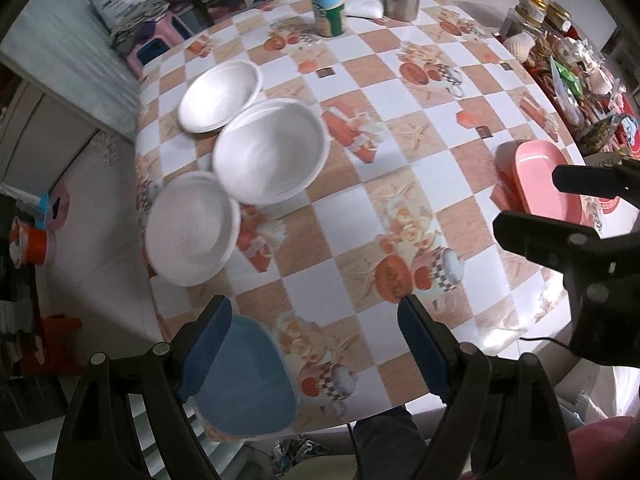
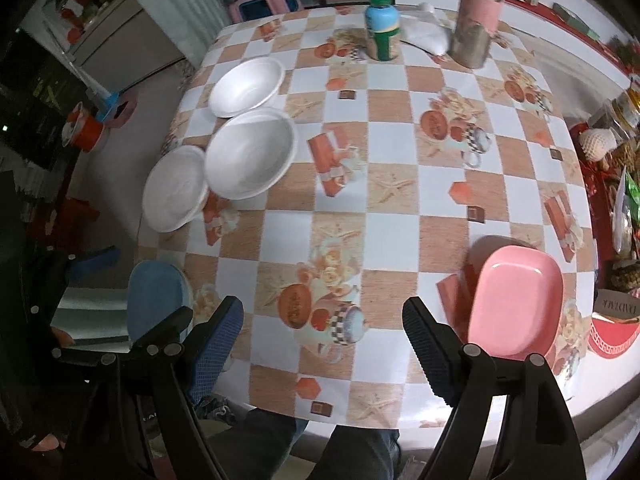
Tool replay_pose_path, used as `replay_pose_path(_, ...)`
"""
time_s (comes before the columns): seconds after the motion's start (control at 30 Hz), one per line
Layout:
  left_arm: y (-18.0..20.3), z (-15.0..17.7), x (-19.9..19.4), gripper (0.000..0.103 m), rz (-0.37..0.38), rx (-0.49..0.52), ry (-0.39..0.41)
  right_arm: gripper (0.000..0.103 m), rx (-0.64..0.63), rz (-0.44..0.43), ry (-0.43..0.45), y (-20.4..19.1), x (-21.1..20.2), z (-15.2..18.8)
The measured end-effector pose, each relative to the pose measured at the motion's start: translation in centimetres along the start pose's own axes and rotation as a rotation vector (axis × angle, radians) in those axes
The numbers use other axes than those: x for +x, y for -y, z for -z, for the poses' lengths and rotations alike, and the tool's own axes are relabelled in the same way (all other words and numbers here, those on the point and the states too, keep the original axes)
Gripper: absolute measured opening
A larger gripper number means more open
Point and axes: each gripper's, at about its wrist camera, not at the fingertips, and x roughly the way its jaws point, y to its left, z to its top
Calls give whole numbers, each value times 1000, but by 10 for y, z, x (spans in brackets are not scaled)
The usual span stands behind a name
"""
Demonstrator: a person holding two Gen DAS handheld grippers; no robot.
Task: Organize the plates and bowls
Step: 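Move both grippers toward the pink square plate, then grasp the pink plate rim with the left gripper while the right gripper grasps its opposite rim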
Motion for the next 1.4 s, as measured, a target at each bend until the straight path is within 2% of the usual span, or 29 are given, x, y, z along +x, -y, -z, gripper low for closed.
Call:
replay_pose_path(0.27,52,-32,21,88,66,43,-66,83,58,22,-22,55,7,5)
replay_pose_path(0.5,136,-78,62,88,63,119,-100,83,274,208,-130,190,40,28)
replay_pose_path(0.63,175,-100,88,85,59,109,-134,83,343,245,-178,240,55,36)
replay_pose_path(0.77,204,-113,111,82,66,94,-170,83,331,246,-212,261,74,32)
replay_pose_path(0.83,212,-117,120,79,42,96,-175,83,316,229,-224,261,87,29)
replay_pose_path(0.97,219,-120,139,69,44,77,-225,83,306,214,-259,265,105,31)
replay_pose_path(1.03,220,-125,140,66,78,60,-223,83,318,205,-257,265,108,33)
replay_pose_path(1.1,224,-129,139,59,92,76,-218,79,306,220,-258,263,108,34)
replay_pose_path(1.13,228,-130,139,52,96,89,-219,77,304,220,-254,262,109,34)
replay_pose_path(1.17,230,-132,138,45,88,97,-221,71,305,222,-247,262,106,35)
replay_pose_path(1.2,229,-133,136,42,75,93,-217,59,313,216,-237,263,105,34)
replay_pose_path(1.27,224,-135,135,42,94,71,-228,42,358,174,-211,269,98,34)
replay_pose_path(1.33,214,-137,129,44,99,53,-225,41,419,93,-171,279,88,36)
replay_pose_path(1.4,200,-137,119,48,85,57,-185,45,416,122,-143,284,76,36)
